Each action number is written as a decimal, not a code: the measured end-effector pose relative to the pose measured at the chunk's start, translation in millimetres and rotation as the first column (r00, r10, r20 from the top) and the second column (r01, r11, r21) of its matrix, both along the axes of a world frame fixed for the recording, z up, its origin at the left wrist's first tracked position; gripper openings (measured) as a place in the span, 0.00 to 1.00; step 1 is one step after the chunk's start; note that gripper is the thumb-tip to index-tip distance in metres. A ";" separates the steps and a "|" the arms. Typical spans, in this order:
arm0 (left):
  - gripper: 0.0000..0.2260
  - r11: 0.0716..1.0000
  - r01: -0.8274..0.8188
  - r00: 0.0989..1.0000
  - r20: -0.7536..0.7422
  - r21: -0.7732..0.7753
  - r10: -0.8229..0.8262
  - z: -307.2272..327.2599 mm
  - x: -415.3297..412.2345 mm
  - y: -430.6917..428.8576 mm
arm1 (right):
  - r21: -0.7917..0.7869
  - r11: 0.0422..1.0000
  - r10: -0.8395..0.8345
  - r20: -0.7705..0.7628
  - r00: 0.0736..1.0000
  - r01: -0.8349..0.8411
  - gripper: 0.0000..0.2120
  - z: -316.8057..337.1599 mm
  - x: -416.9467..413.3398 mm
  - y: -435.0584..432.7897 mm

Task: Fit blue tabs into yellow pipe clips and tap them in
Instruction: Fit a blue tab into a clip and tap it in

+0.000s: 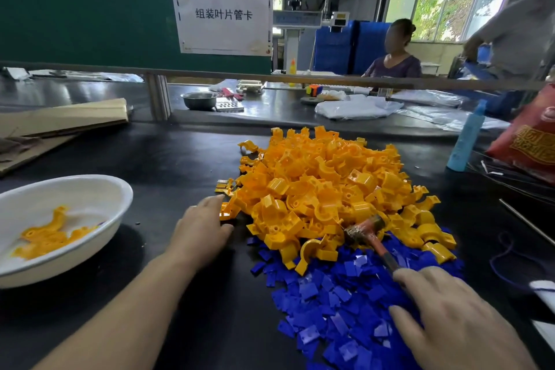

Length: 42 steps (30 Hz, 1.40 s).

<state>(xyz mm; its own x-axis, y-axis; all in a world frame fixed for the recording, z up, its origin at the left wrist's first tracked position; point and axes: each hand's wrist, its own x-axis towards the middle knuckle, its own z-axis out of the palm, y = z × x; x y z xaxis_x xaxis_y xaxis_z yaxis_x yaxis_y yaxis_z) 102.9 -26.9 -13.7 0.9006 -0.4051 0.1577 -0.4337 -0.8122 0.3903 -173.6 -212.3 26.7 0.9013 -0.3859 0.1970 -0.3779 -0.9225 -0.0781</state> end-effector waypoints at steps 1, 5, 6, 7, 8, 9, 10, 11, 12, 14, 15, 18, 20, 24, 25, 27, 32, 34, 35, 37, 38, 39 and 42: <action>0.22 0.999 -0.016 1.000 0.009 0.045 0.015 -4.9 0.9 -1.7 | 0.033 0.999 0.029 -0.018 0.999 -0.029 0.22 1.3 3.3 4.0; 0.10 0.994 -0.066 0.988 0.143 0.086 0.053 -13.5 -6.9 3.2 | 0.021 0.991 0.131 -0.189 0.973 -0.129 0.25 -2.9 24.5 18.8; 0.08 0.998 -0.056 0.989 0.138 0.042 0.050 -13.4 -12.1 4.1 | -0.001 0.990 0.135 -0.222 0.966 -0.138 0.25 -4.8 30.4 21.2; 0.07 0.999 -0.035 0.993 0.111 -0.002 0.035 -12.7 -18.7 4.5 | -0.016 0.990 0.133 -0.243 0.961 -0.141 0.24 -6.6 35.9 23.4; 0.06 0.998 -0.011 0.998 0.064 -0.059 0.015 -10.9 -25.8 4.6 | -0.023 0.990 0.129 -0.254 0.959 -0.139 0.22 -8.3 40.3 25.5; 0.05 0.992 0.006 1.000 -0.011 -0.128 -0.007 -8.9 -33.5 4.4 | -0.025 0.990 0.129 -0.260 0.957 -0.140 0.20 -10.3 44.0 27.4; 0.05 0.978 0.013 0.994 -0.108 -0.207 -0.036 -5.6 -42.1 4.0 | -0.024 0.989 0.132 -0.259 0.957 -0.143 0.17 -12.1 46.9 29.2; 0.05 0.958 0.005 0.973 -0.219 -0.287 -0.070 -2.0 -50.7 2.9 | -0.023 0.989 0.138 -0.258 0.956 -0.149 0.14 -13.7 48.7 30.8; 0.05 0.929 -0.023 0.935 -0.337 -0.369 -0.111 2.0 -59.7 0.9 | -0.022 0.988 0.144 -0.256 0.956 -0.155 0.12 -14.6 49.9 32.1; 0.07 0.848 -0.144 0.810 -0.553 -0.510 -0.195 9.3 -77.1 -5.2 | -0.013 0.987 0.154 -0.240 0.959 -0.162 0.08 -15.3 51.2 32.3; 0.08 0.788 -0.235 0.734 -0.635 -0.569 -0.239 13.1 -85.2 -8.9 | -0.008 0.986 0.159 -0.224 0.962 -0.165 0.06 -15.4 51.5 31.6; 0.15 0.610 -0.440 0.575 -0.729 -0.659 -0.372 23.8 -106.4 -16.4 | 0.016 0.985 0.171 -0.167 0.971 -0.171 0.04 -19.1 52.6 29.6; 0.22 0.597 -0.427 0.544 -0.720 -0.679 -0.430 22.5 -113.3 -16.9 | 0.044 0.985 0.174 -0.119 0.978 -0.169 0.05 -22.7 51.8 29.3; 0.11 0.590 -0.379 0.497 -0.695 -0.713 -0.520 16.8 -119.3 -12.6 | 0.073 0.985 0.156 0.030 0.987 -0.158 0.07 -21.3 46.2 28.3; 0.08 0.576 -0.386 0.478 -0.690 -0.721 -0.543 15.1 -120.7 -12.7 | 0.089 0.984 0.145 0.078 0.986 -0.152 0.07 -20.2 44.5 26.9; 0.07 0.549 -0.407 0.443 -0.684 -0.730 -0.580 12.9 -123.9 -15.0 | 0.169 0.975 0.110 0.185 0.976 -0.142 0.06 -17.2 41.1 23.9; 0.14 0.361 -0.663 0.351 -0.697 -0.657 -0.625 13.6 -129.5 -24.2 | 0.639 0.727 -0.034 0.399 0.917 -0.251 0.06 -13.7 35.4 26.7; 0.18 0.361 -0.662 0.333 -0.689 -0.657 -0.644 12.1 -128.4 -22.8 | 0.772 0.553 -0.076 0.421 0.904 -0.313 0.07 -14.5 35.7 30.1; 0.17 0.375 -0.631 0.329 -0.673 -0.679 -0.662 11.2 -128.6 -21.9 | 0.807 0.481 -0.091 0.436 0.895 -0.344 0.07 -14.7 36.3 31.4; 0.10 0.398 -0.568 0.323 -0.640 -0.721 -0.698 11.1 -131.0 -20.7 | 0.844 0.362 -0.123 0.463 0.878 -0.394 0.09 -14.6 37.3 32.7; 0.09 0.400 -0.553 0.319 -0.629 -0.731 -0.709 11.7 -132.6 -21.0 | 0.855 0.314 -0.140 0.471 0.871 -0.412 0.11 -14.5 37.7 32.8; 0.12 0.397 -0.550 0.316 -0.623 -0.735 -0.715 11.7 -133.9 -21.2 | 0.862 0.282 -0.151 0.474 0.868 -0.421 0.11 -14.2 38.2 32.8; 0.16 0.389 -0.546 0.314 -0.611 -0.742 -0.726 10.4 -135.7 -22.6 | 0.856 0.303 -0.134 0.474 0.870 -0.420 0.11 -16.2 38.8 34.1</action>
<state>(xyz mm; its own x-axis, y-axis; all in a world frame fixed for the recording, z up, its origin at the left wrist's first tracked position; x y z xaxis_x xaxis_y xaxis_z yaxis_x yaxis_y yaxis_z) -32.8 -49.4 -3.3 0.6266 -0.7222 -0.2929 0.6099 0.2205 0.7612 -134.8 -178.2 10.4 0.8954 -0.4233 0.1379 0.0784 -0.1551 -0.9848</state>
